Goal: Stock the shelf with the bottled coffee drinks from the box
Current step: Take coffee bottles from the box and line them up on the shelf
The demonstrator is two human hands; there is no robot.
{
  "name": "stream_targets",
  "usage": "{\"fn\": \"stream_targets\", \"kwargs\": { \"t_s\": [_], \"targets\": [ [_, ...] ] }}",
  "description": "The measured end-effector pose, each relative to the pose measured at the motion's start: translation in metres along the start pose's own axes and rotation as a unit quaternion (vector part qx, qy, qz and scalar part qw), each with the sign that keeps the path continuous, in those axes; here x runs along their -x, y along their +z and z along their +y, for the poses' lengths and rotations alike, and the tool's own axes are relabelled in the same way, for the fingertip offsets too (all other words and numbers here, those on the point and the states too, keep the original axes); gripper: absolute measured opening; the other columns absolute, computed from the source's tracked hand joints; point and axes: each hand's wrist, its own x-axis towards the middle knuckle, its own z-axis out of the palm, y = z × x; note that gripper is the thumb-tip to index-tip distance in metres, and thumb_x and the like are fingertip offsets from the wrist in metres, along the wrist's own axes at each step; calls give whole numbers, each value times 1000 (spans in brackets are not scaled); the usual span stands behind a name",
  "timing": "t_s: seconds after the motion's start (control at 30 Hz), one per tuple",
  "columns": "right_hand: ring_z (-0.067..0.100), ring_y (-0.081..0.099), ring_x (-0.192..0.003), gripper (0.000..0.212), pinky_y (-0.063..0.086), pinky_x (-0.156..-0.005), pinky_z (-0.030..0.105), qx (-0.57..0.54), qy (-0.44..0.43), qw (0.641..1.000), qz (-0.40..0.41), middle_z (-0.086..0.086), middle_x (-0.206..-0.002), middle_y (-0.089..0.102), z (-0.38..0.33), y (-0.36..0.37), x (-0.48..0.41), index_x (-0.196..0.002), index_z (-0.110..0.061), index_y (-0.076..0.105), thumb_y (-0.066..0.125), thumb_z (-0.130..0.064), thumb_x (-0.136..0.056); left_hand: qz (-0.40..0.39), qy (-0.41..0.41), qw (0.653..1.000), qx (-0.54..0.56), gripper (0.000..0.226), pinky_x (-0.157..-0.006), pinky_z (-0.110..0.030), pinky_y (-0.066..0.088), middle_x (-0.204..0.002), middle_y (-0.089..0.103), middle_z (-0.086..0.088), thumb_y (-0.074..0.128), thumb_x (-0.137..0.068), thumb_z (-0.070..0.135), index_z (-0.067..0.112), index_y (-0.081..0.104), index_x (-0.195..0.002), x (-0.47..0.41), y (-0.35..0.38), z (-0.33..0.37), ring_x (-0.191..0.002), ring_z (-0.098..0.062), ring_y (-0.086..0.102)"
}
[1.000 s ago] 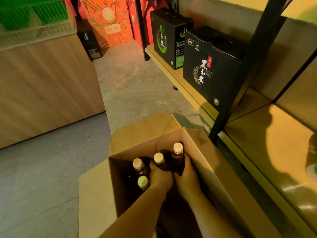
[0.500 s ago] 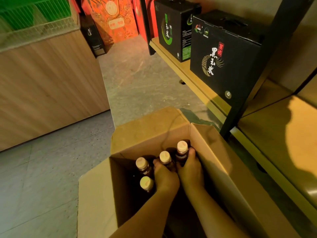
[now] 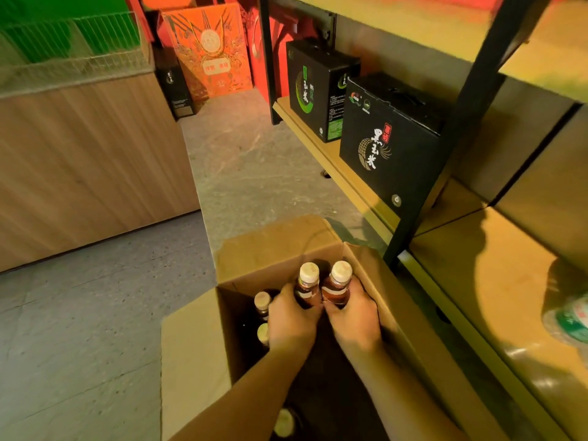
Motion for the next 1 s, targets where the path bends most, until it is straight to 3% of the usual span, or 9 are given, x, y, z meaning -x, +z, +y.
{"fn": "stream_targets", "kwargs": {
  "t_s": [0.07,0.17,0.3,0.43,0.6,0.7,0.77,0.9,1.0],
  "targets": [
    [18,62,-121,47,49,-106,42,8,-31,999,43,-4,-125,68,-11,-17,15,-129,-32,60,76,-37,-85,0,38,999,-16,21,-92,-27,51,-90,59,20,72,-87,37,34,58,-103,14,-21,15,-92,-5,60],
    [10,67,-105,45,55,-88,28,-17,-42,998,40,-13,-108,69,-31,-38,33,-118,-44,56,80,-38,-81,-10,90,996,-2,38,-85,-34,61,-97,69,21,69,-79,56,40,62,-113,32,-50,25,-94,-9,67],
    [3,59,-107,56,48,-91,26,-4,-78,995,55,-17,-111,65,-74,-86,58,-122,-39,58,87,-34,-74,-44,149,987,32,44,-91,-27,57,-106,70,18,81,-79,36,38,64,-119,54,-96,48,-99,-3,67],
    [6,60,-112,57,48,-93,27,-41,-86,992,82,-21,-111,61,-108,-135,87,-116,-42,55,89,-28,-73,-45,193,979,41,46,-98,-32,51,-111,58,17,82,-76,39,38,62,-118,79,-141,76,-105,-5,58],
    [5,57,-106,54,41,-87,16,-52,-101,989,93,-22,-107,56,-154,-198,130,-116,-43,50,86,-31,-77,-63,244,965,73,57,-87,-22,45,-106,51,17,86,-73,24,48,50,-111,113,-189,118,-98,-5,53],
    [9,57,-106,54,46,-90,23,-61,-81,988,116,-21,-108,57,-173,-232,161,-118,-40,48,84,-36,-78,-97,291,948,79,45,-79,-16,44,-102,58,20,84,-78,21,45,53,-102,128,-210,140,-90,-4,58],
    [5,56,-100,49,46,-83,18,-66,-82,986,132,-23,-101,56,-184,-254,186,-111,-37,48,84,-28,-79,-139,322,933,79,42,-73,-15,49,-100,66,16,82,-81,19,45,57,-101,136,-220,152,-87,-3,65],
    [6,63,-96,50,56,-80,25,-119,-37,978,169,-18,-100,63,-196,-289,241,-105,-40,52,86,-16,-76,-131,384,912,63,47,-80,-9,49,-107,69,11,84,-80,21,27,61,-119,169,-234,175,-98,-7,67],
    [-2,61,-88,54,48,-71,17,-122,-24,964,237,-17,-101,64,-199,-308,289,-106,-41,49,85,-17,-75,-152,406,894,112,42,-64,-3,46,-93,65,13,85,-79,17,27,59,-109,208,-240,190,-83,-4,63]
  ]
}}
